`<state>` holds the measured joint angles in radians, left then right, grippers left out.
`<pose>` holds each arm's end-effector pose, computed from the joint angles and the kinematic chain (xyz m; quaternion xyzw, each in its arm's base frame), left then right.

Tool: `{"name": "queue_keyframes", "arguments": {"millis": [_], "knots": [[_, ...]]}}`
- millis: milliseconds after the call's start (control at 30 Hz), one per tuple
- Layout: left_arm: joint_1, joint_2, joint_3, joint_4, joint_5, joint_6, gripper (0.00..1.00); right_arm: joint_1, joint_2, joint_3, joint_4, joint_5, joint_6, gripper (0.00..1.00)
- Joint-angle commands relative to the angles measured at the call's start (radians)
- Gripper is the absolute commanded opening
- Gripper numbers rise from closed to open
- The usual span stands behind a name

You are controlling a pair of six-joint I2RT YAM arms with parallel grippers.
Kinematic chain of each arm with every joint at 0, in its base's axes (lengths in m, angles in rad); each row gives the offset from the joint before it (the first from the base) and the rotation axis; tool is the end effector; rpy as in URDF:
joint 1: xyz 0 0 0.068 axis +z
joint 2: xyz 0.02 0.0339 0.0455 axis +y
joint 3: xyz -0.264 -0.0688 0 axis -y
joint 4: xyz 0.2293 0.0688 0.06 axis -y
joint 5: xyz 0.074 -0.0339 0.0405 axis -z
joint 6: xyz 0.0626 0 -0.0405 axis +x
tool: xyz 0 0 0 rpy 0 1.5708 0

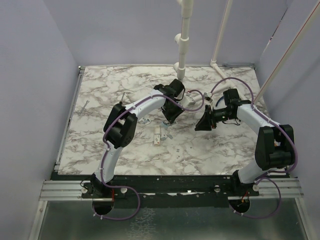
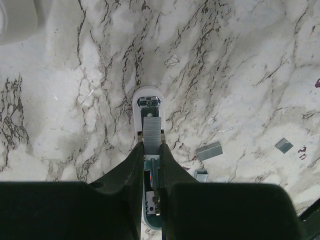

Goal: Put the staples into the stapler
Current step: Install the staple into the stapler.

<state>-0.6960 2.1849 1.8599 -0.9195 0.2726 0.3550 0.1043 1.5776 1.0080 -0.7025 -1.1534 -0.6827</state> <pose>0.3358 -0.3025 0.1857 0.5095 0.8346 -0.1594 0.1358 0.2690 0.0857 0.2094 -0.3928 0.7345 0.4812 0.2733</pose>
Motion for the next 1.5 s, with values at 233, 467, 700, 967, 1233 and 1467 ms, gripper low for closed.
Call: {"name": "queue_keyframes", "arguments": {"millis": [233, 467, 700, 967, 1233, 1467], "knots": [[-0.007, 0.045, 0.032, -0.028, -0.014, -0.007, 0.00, 0.002, 0.000, 0.023, -0.016, -0.018, -0.028, 0.32], [-0.007, 0.049, 0.030, -0.033, -0.024, -0.005, 0.00, 0.002, 0.000, 0.023, -0.017, -0.017, -0.028, 0.32], [-0.007, 0.056, 0.028, -0.036, -0.031, -0.004, 0.00, 0.002, -0.001, 0.024, -0.016, -0.020, -0.028, 0.32], [-0.007, 0.060, 0.030, -0.037, -0.041, -0.002, 0.00, 0.002, -0.001, 0.023, -0.017, -0.020, -0.028, 0.32], [-0.007, 0.062, 0.028, -0.039, -0.049, 0.002, 0.00, 0.002, -0.002, 0.023, -0.018, -0.018, -0.028, 0.32], [-0.007, 0.064, 0.019, -0.038, -0.055, 0.004, 0.00, 0.002, 0.000, 0.024, -0.016, -0.018, -0.028, 0.32]]}}
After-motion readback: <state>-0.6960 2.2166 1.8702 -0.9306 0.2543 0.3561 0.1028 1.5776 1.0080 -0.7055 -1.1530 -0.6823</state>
